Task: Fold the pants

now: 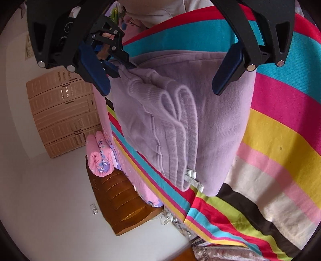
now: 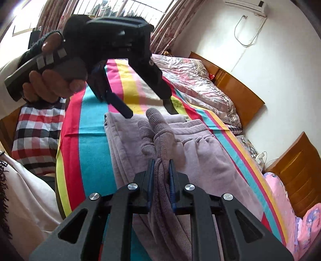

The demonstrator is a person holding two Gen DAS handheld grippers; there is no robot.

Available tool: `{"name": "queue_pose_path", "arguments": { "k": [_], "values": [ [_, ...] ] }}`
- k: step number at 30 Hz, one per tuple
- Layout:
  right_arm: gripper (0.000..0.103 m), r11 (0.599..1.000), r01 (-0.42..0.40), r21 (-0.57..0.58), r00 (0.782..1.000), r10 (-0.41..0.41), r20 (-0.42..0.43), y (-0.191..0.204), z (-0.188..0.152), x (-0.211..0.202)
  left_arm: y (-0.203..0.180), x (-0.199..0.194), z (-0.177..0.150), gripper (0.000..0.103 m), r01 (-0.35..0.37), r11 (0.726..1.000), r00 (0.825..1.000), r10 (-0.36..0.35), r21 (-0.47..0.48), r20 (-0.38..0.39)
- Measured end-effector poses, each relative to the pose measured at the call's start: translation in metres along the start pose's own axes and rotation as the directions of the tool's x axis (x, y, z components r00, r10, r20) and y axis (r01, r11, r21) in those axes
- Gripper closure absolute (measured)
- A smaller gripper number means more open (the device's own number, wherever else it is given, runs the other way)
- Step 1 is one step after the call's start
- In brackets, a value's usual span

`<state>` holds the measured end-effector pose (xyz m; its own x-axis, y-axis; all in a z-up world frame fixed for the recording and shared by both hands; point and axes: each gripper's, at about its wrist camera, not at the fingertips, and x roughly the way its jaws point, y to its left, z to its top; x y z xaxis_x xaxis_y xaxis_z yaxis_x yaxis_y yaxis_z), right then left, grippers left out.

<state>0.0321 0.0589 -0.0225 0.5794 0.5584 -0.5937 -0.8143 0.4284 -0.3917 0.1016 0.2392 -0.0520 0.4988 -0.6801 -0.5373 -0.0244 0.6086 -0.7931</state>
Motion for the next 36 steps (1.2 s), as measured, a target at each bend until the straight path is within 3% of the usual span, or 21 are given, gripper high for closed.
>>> {"name": "queue_pose_path", "arguments": {
  "k": [6, 8, 9, 10, 11, 13, 15, 17, 19, 21, 24, 27, 30, 34, 36],
  "values": [
    [0.090, 1.000, 0.010, 0.029, 0.999, -0.011, 0.031, -0.007, 0.004, -0.007, -0.020, 0.046, 0.022, 0.003, 0.052, 0.998, 0.986, -0.054, -0.018, -0.156],
    [0.090, 0.999, 0.020, 0.050, 0.999, -0.022, 0.037, -0.005, 0.002, -0.007, -0.027, 0.065, 0.032, 0.018, 0.052, 0.998, 0.981, -0.056, -0.029, -0.184],
    [0.089, 0.997, 0.017, 0.069, 0.999, -0.020, 0.036, -0.005, 0.000, -0.006, -0.030, 0.076, 0.036, 0.033, 0.020, 1.000, 0.980, -0.024, -0.019, -0.199],
    [0.082, 0.996, 0.001, 0.085, 0.999, -0.004, 0.036, -0.005, -0.002, -0.006, -0.030, 0.084, 0.038, 0.051, -0.020, 1.000, 0.978, 0.017, -0.013, -0.206],
    [0.075, 0.995, 0.002, 0.105, 0.999, -0.006, 0.038, -0.006, -0.006, -0.011, -0.028, 0.092, 0.039, 0.058, -0.052, 0.999, 0.976, 0.049, -0.009, -0.214],
    [0.032, 0.979, 0.046, 0.199, 0.995, -0.062, 0.078, -0.019, -0.020, -0.034, -0.023, 0.100, 0.036, 0.068, -0.098, 0.995, 0.972, 0.096, 0.001, -0.216],
    [0.029, 0.926, 0.056, 0.372, 0.990, -0.100, 0.098, -0.043, -0.048, -0.065, -0.016, 0.098, 0.032, 0.070, -0.067, 0.998, 0.981, 0.066, 0.004, -0.185],
    [0.025, 0.835, 0.103, 0.540, 0.984, -0.166, 0.071, -0.063, -0.087, -0.093, -0.010, 0.097, 0.031, 0.071, -0.039, 0.999, 0.984, 0.036, -0.009, -0.176],
    [0.020, 0.748, 0.170, 0.642, 0.976, -0.216, -0.007, -0.070, -0.127, -0.111, -0.010, 0.099, 0.032, 0.071, -0.037, 0.999, 0.984, 0.037, 0.001, -0.173],
    [0.020, 0.698, 0.219, 0.682, 0.971, -0.224, -0.082, -0.066, -0.155, -0.119, -0.012, 0.100, 0.032, 0.071, -0.048, 0.999, 0.984, 0.049, 0.014, -0.172],
    [0.020, 0.684, 0.252, 0.685, 0.966, -0.214, -0.142, -0.053, -0.169, -0.109, -0.013, 0.102, 0.034, 0.070, -0.050, 0.999, 0.984, 0.052, 0.014, -0.171],
    [0.020, 0.703, 0.260, 0.662, 0.965, -0.209, -0.157, -0.041, -0.164, -0.092, -0.010, 0.098, 0.030, 0.070, -0.050, 0.999, 0.985, 0.049, 0.000, -0.168],
    [0.020, 0.707, 0.317, 0.632, 0.948, -0.250, -0.196, -0.039, -0.157, -0.073, -0.014, 0.096, 0.027, 0.070, -0.075, 0.997, 0.984, 0.076, 0.015, -0.162],
    [0.020, 0.658, 0.390, 0.645, 0.920, -0.312, -0.238, -0.040, -0.155, -0.059, -0.028, 0.095, 0.025, 0.074, -0.118, 0.991, 0.983, 0.124, 0.056, -0.137],
    [0.020, 0.657, 0.425, 0.623, 0.905, -0.320, -0.280, -0.039, -0.155, -0.051, -0.042, 0.091, 0.024, 0.077, -0.141, 0.986, 0.983, 0.150, 0.093, -0.106]
  ]
}}
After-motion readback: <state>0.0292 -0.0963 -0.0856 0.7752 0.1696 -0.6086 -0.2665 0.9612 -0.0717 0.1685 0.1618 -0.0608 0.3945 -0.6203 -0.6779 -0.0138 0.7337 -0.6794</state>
